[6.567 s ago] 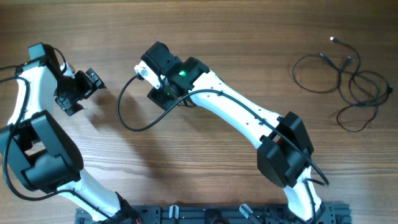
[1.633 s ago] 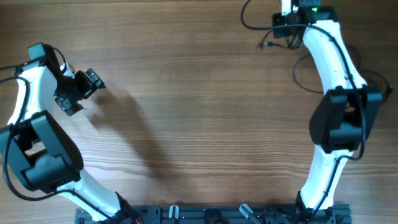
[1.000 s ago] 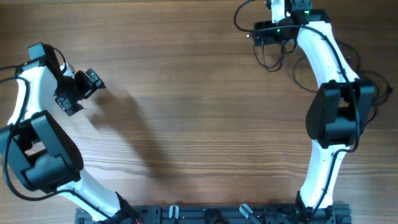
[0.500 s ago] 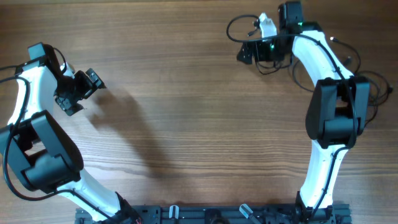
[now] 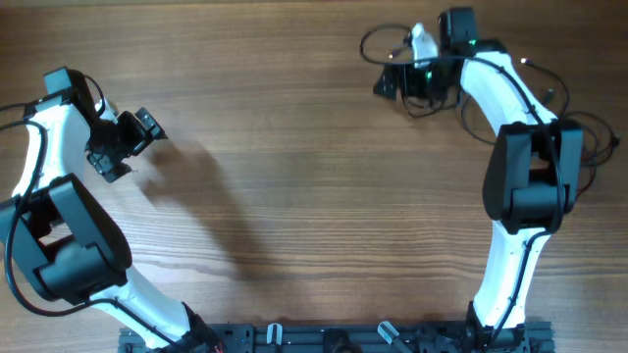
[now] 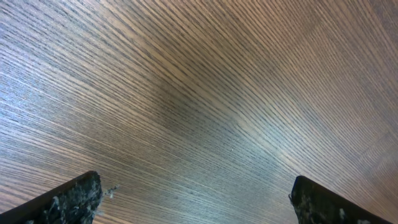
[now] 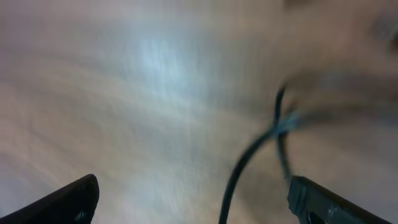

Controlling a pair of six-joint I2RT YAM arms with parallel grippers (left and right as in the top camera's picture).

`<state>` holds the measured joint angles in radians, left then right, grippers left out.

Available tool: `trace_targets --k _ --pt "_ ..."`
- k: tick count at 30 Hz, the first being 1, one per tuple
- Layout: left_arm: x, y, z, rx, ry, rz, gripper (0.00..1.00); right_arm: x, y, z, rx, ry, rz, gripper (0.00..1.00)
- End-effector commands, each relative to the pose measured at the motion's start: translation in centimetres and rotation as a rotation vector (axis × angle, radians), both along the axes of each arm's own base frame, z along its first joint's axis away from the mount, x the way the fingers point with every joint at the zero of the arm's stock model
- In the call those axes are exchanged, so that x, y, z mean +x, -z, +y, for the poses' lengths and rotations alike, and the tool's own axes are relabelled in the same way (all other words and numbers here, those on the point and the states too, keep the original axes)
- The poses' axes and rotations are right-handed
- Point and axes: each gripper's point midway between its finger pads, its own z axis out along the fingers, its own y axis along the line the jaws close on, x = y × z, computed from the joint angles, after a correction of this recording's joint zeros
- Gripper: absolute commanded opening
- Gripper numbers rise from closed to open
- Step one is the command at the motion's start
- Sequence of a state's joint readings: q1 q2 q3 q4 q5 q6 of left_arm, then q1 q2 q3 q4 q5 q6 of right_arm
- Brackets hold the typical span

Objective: Untangle cables
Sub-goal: 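Lower the cable at the upper right and open the right gripper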

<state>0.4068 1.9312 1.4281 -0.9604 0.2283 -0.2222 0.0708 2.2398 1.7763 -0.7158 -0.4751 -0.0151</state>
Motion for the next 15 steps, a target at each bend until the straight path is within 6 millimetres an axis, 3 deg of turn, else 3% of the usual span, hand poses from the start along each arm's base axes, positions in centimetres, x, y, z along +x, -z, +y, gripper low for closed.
trace_targets --k 1,10,15 --pt "0.2 -0.9 0.3 0.020 -0.004 -0.022 1.00 2.6 -3.3 -1.0 0.064 0.120 -0.064 1.00" --pt "0.2 -0.9 0.3 0.020 -0.004 -0.022 1.00 5.9 -4.4 -1.6 0.121 0.292 -0.134 1.00" --pt "0.2 -0.9 0.3 0.020 -0.004 -0.022 1.00 6.5 -4.2 -1.8 0.137 0.350 -0.140 1.00"
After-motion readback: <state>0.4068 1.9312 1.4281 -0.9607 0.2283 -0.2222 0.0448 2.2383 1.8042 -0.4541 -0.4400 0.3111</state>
